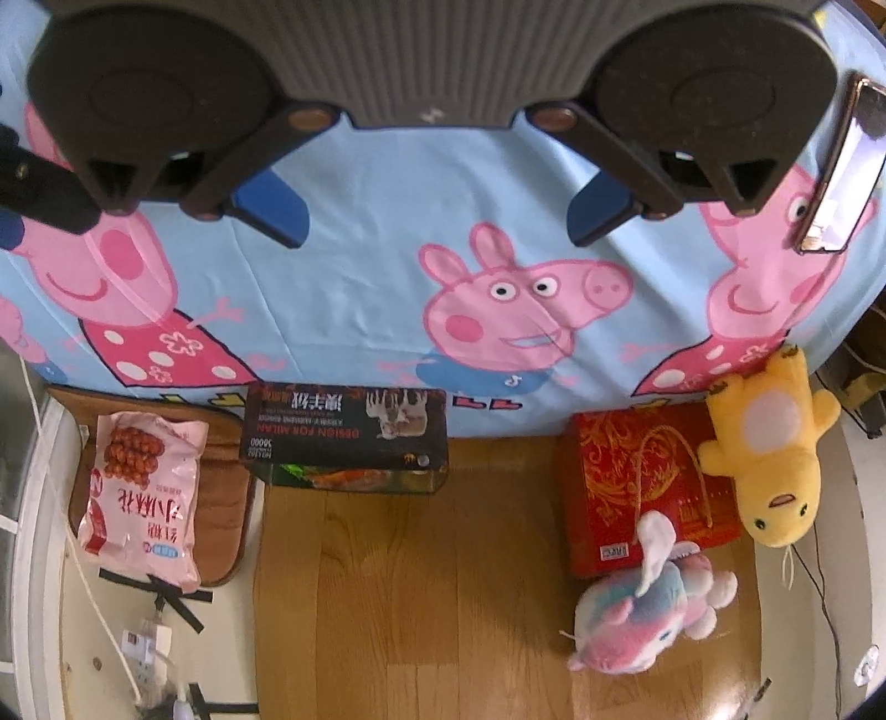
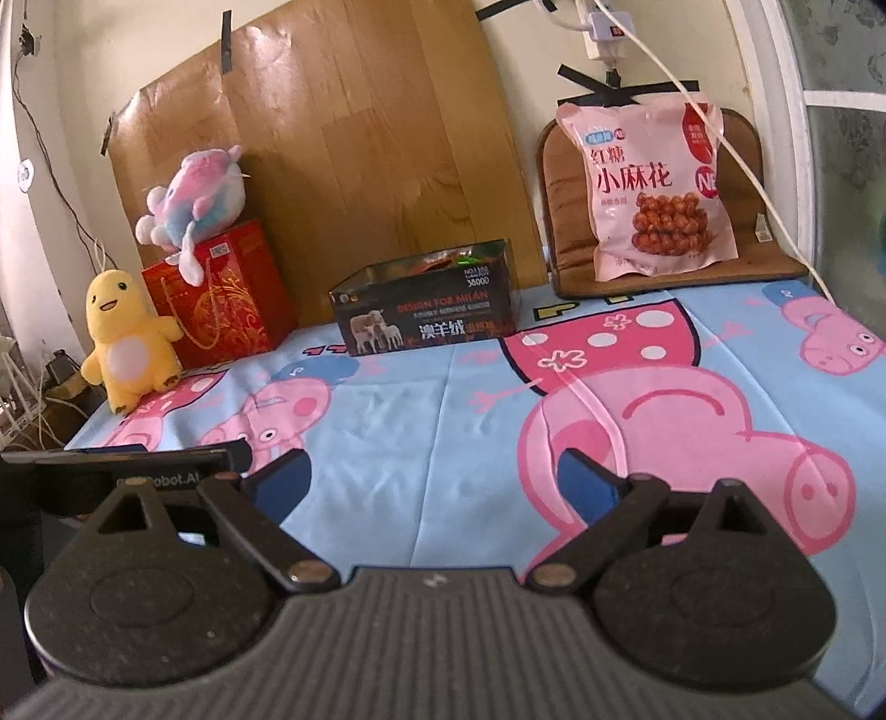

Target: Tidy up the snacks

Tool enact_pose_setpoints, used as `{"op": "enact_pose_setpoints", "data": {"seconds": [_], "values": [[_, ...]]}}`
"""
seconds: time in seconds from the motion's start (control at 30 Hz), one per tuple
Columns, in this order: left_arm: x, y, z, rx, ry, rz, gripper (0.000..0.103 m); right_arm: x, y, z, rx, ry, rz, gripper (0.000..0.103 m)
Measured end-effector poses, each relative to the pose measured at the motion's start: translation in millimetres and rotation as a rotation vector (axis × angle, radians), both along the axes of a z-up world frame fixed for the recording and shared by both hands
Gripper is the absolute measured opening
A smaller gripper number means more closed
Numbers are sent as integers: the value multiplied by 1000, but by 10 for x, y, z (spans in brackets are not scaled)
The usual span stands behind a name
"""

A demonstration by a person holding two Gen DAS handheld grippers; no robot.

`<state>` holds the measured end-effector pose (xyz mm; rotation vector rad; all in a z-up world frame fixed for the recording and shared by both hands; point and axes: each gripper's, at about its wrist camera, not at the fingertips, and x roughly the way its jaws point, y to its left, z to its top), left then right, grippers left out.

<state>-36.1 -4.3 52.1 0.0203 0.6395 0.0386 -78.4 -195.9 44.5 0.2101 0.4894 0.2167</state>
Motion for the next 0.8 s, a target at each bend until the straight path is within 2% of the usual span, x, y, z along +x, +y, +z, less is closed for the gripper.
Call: {"op": "enact_pose_setpoints", "data": {"seconds": [0.43, 0.8], "values": [[156, 16, -110, -6, 41, 24, 102, 134, -40, -75, -11, 15, 2, 97], [139, 31, -170, -4, 70, 42, 103, 138, -37, -122, 0, 36, 15, 97]]}}
